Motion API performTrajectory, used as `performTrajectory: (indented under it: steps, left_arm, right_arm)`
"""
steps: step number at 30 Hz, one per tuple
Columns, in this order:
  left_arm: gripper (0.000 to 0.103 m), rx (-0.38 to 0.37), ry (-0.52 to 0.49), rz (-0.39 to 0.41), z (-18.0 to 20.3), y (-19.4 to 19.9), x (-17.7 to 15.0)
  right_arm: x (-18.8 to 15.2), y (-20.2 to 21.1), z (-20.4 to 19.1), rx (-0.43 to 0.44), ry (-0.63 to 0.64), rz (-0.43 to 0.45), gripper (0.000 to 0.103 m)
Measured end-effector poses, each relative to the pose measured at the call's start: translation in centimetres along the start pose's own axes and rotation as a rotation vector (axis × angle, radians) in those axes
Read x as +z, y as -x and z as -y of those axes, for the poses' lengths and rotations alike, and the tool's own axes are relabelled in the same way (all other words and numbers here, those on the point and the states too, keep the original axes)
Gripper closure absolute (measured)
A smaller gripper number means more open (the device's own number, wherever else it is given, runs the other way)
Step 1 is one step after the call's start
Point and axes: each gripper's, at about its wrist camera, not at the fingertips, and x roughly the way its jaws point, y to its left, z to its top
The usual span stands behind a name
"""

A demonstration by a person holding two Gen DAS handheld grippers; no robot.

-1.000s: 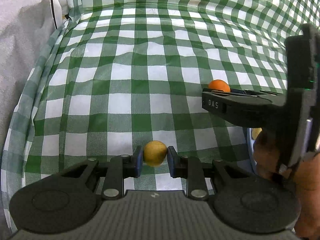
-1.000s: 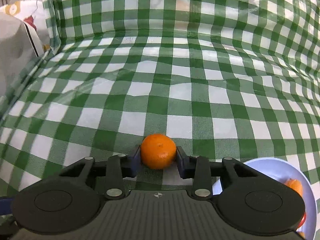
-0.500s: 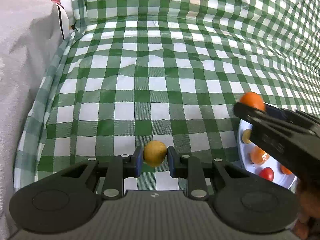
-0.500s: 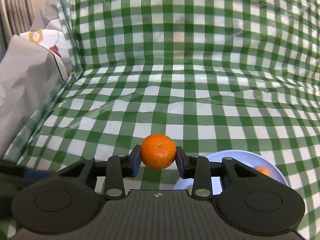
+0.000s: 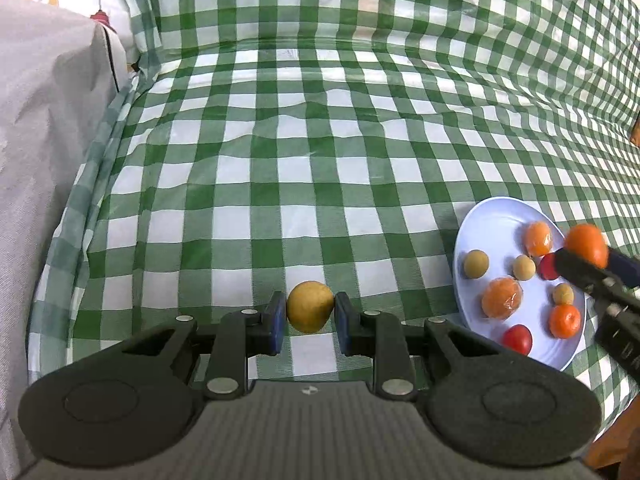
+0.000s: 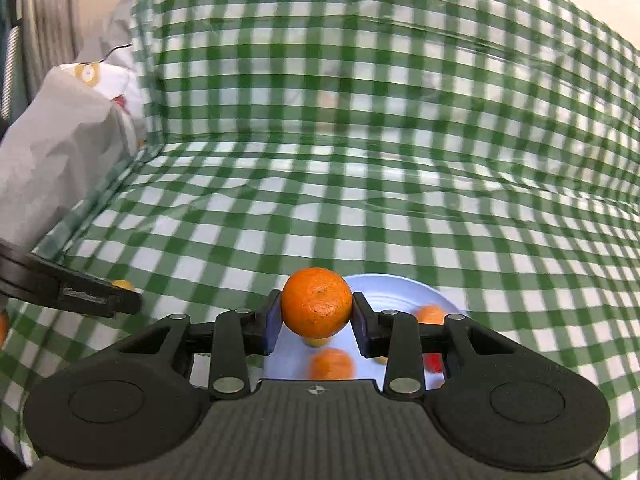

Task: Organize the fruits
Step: 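Carry the yellow fruit over the plate while the right tool carries the mandarin there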

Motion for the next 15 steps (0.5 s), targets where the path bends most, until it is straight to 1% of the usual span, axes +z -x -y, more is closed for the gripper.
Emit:
performTrajectory:
  steps: [5,7,10,15]
  left_arm:
    - [0.075,-0.014,-0.017,0.003,1.5,-0.7,0.4]
    - [0.075,-0.036,-0.021,0.016,2.3,-0.8,0.6]
    - [0.075,-0.1,-0.024,0.054,3.7,-0.5,0.9]
    - [0.075,-0.191,-0.051,0.114,6.9,-0.2,1.1]
  right_arm:
    - [0.1,0.4,4.4,-0.051,-0.116,0.005,0.065]
    - [-0.1,0.3,5.9,-0.065,-0.162,-0.006,0.065]
    - [-0.8,0.1,7.4,-0.076,-0.194,-0.044,0.065]
    - [-1.7,-0.7,7.4,-0.05,-0.178,-0.11,0.065]
